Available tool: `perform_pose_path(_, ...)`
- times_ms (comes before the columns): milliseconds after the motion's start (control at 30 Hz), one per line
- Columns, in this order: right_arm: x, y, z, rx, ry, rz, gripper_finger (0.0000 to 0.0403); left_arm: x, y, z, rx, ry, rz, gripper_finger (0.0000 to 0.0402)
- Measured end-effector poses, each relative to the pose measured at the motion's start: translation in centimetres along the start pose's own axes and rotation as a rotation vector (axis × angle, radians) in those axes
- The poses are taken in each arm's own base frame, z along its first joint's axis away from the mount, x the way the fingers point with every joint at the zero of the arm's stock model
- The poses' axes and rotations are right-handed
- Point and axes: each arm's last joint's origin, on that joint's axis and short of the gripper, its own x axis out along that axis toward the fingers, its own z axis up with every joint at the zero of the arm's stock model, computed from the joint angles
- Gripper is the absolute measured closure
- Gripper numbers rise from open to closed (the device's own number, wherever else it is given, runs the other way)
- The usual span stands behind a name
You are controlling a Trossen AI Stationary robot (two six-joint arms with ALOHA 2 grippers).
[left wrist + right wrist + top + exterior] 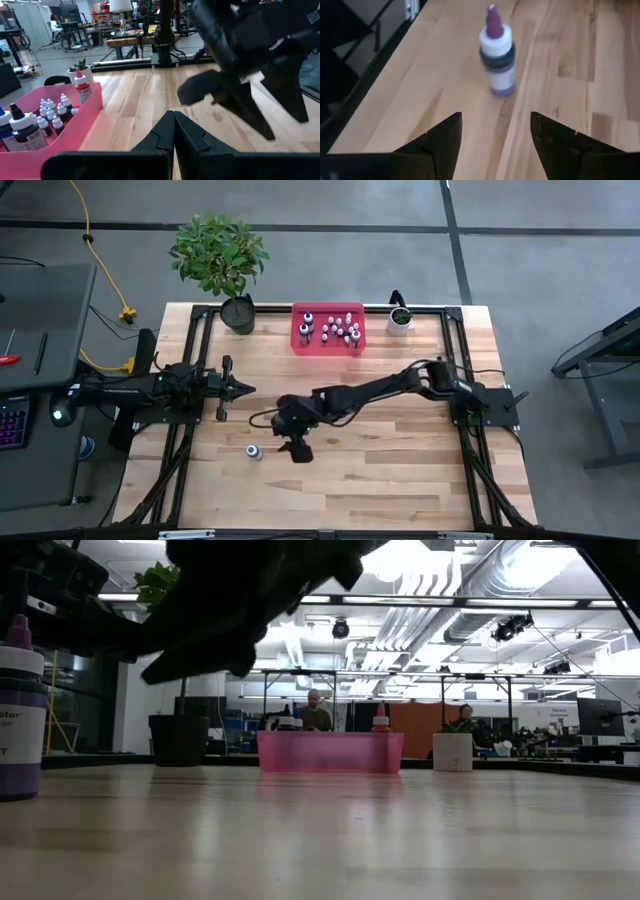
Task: Pick & Place food coloring
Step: Put the large violet food coloring bottle into the red bin
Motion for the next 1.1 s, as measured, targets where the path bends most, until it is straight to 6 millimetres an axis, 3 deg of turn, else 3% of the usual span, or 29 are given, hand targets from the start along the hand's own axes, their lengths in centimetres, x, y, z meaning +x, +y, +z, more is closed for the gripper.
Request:
perform_pose_path(433, 4.1, 0.2, -0.4, -0.063, -0.223, -0.126, 0.0162, 0.0, 0.0, 0.0, 0.000, -0.001, 0.000, 0.0401)
perform_pose_path(1100, 5.6, 1.2, -0.7, -0.042, -0.305, -0.147, 0.0162, 0.0, 0.0, 0.0, 0.000, 0.000, 0.000, 0.0401)
